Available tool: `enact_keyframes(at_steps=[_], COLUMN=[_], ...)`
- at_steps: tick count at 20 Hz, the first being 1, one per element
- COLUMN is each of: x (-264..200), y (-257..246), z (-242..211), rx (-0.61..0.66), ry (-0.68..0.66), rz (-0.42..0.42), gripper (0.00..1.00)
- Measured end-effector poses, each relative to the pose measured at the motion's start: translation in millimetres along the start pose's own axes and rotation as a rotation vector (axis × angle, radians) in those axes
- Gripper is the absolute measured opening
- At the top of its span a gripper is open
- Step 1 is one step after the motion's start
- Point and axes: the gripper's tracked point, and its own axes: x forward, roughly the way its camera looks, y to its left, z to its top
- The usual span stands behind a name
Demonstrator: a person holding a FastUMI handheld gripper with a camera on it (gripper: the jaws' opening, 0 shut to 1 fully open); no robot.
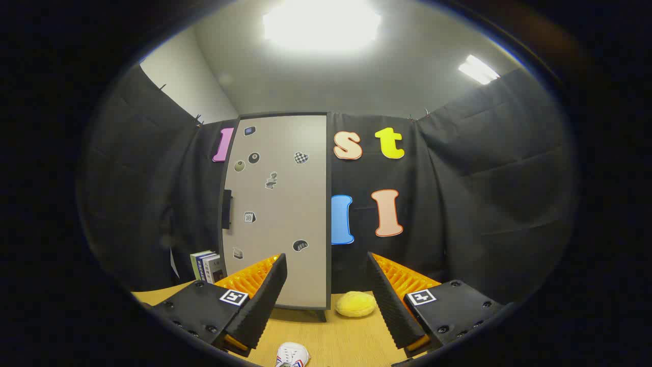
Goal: Open the shoe cabinet door, grab the shoes and put them into the shoe cabinet, then close the shoe cabinet door.
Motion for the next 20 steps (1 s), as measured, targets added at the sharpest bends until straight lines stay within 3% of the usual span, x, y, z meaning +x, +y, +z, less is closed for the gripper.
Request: enact_keyframes(at_steps=[13,20], x=[-8.7,-2.0], y=[-2.2,24.8], z=[-0.4,7.7], rx=[0.001,0.017], ry=[0.005,0.002], rz=[-0.019,0.006], gripper=[0.97,0.97])
